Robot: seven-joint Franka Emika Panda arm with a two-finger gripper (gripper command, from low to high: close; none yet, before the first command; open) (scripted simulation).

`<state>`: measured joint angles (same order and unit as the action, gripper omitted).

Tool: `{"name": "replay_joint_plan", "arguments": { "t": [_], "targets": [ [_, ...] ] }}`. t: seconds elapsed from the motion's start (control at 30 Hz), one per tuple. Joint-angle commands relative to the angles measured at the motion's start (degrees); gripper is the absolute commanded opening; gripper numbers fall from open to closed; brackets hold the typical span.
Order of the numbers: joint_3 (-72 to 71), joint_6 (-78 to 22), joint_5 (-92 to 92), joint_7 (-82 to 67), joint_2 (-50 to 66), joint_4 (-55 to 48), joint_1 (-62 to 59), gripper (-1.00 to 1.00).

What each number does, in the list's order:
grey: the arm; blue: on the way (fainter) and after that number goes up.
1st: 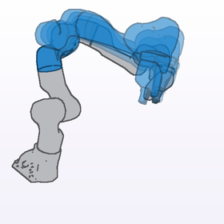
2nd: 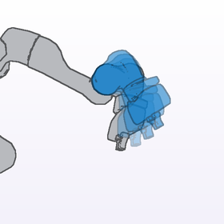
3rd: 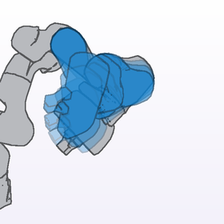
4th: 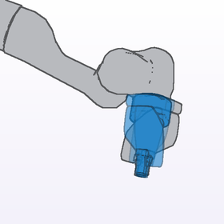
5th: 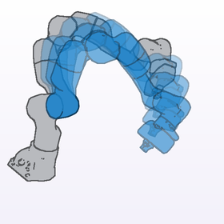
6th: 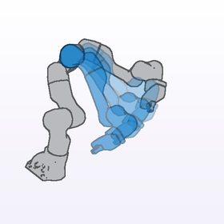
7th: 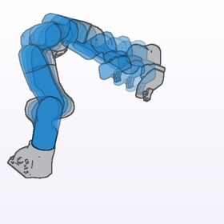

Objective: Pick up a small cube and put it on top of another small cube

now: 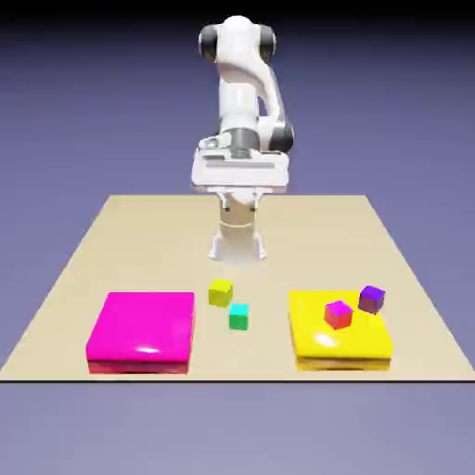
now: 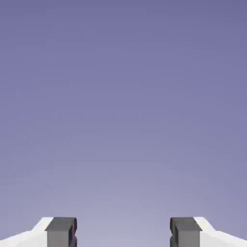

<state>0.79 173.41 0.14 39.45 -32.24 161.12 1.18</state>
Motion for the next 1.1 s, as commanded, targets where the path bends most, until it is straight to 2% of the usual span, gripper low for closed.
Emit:
{"name": "replay_joint_plan", "arguments": {
  "t": [0.0, 1.07],
  "targets": [
    [0.65, -0.49, 0.12, -2.5, 0.35, 0.1, 0.41, 0.0],
    [21.55, -16.28, 3.88, -82.23, 11.58, 3.37, 13.37, 0.0]
  ]
}}
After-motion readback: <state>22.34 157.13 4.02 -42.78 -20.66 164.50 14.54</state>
